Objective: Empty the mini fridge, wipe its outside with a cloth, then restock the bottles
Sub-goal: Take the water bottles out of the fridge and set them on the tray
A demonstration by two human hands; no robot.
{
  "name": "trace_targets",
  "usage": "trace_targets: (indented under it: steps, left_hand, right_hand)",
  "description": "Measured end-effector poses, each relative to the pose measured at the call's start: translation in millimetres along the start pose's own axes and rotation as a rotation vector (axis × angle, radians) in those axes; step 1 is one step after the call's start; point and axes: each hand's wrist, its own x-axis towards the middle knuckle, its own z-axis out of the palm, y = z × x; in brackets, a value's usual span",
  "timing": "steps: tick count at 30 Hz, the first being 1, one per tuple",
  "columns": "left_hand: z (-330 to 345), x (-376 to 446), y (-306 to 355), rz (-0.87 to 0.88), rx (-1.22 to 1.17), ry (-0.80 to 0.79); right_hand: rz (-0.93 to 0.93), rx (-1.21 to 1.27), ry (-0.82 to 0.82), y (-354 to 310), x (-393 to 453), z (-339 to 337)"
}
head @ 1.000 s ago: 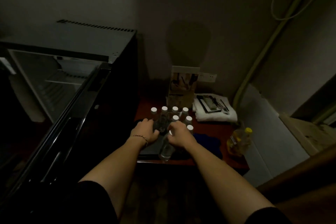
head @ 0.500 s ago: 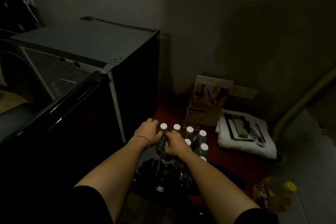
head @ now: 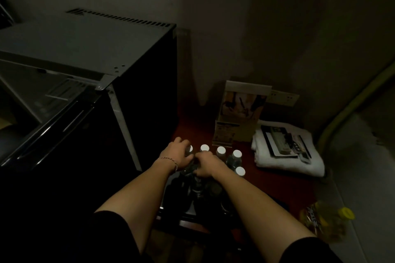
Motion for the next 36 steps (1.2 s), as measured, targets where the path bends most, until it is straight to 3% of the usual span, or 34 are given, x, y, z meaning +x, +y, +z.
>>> trace_targets:
  steps: [9, 22, 36]
  left_hand:
    - [-1, 16, 2, 0.009, 0.015, -0.011]
    - [14, 17, -10, -0.008, -0.031, -0.042]
    - [-9, 6, 4, -0.037, -0.045, 0.030]
  right_hand:
    - [0.017, -0.171, 0.266, 17, 6, -41]
    - [0.014, -0.178, 0.117, 23, 46, -10]
    - [-0.041, -0.157, 0.239, 27, 36, -28]
